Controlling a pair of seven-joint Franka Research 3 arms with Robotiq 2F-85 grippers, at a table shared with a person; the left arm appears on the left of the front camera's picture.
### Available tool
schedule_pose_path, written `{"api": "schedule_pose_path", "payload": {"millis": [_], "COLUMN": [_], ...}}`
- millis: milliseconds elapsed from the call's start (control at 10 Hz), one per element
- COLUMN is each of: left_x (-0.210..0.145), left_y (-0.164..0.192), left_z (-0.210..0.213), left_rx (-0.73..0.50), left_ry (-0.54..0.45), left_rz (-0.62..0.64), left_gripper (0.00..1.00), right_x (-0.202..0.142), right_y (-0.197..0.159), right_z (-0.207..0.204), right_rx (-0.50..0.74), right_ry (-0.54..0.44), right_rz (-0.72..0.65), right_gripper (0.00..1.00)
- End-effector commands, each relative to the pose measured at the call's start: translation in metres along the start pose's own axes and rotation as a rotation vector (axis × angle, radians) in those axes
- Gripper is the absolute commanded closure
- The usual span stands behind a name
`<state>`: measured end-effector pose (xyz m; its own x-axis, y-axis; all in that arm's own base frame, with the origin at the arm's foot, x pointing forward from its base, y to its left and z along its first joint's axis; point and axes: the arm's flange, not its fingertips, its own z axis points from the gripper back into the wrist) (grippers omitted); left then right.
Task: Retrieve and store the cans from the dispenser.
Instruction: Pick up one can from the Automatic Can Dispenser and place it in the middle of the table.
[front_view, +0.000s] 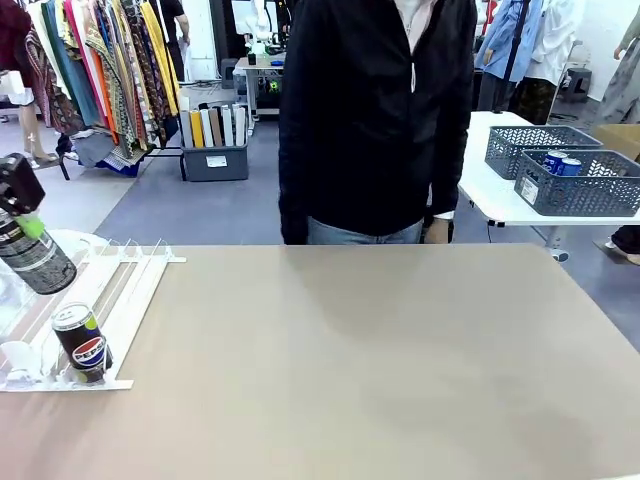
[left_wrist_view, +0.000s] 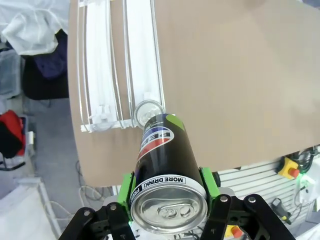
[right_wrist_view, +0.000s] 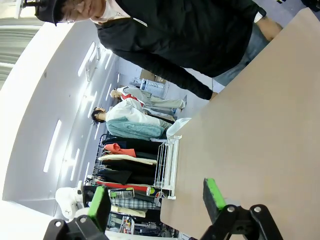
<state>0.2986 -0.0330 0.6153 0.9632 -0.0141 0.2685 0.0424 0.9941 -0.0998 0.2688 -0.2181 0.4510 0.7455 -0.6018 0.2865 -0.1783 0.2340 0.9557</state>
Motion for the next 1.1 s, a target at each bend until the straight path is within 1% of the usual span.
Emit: {"api": "schedule_pose_path", "payload": {"millis": [0,400,500,600,800,900,1000], "left_x": [0.002,0.002,0.0,0.014,0.048,0.066,0.077], "left_y": [-0.008,-0.008,-0.009,-0.035,-0.117,-0.176,-0.228], "left_z": [0.001,0.001,-0.006,-0.014,-0.039,-0.063,-0.085], "left_rx": [0.027,0.027,0.019,-0.009,0.005,0.003,-0.012], "left_ry": [0.0,0.0,0.014,0.033,0.067,0.107,0.123], "left_rz": [-0.013,-0.013,-0.016,-0.066,-0.179,-0.267,-0.335], "left_gripper": [1.0,1.0,1.0,1.0,1.0,1.0,1.0], "right_x": [0.001,0.001,0.001,0.001,0.001,0.001,0.001], "right_y": [0.002,0.002,0.002,0.002,0.002,0.002,0.002], "right_z": [-0.001,-0.001,-0.001,-0.001,-0.001,-0.001,-0.001], "right_rx": [0.015,0.015,0.015,0.015,0.015,0.015,0.015], "right_ry": [-0.011,-0.011,-0.011,-0.011,-0.011,-0.011,-0.011], "right_rz": [0.007,0.007,0.007,0.007,0.007,0.007,0.007], "right_gripper": [0.0,0.0,0.0,0.0,0.0,0.0,0.0]}}
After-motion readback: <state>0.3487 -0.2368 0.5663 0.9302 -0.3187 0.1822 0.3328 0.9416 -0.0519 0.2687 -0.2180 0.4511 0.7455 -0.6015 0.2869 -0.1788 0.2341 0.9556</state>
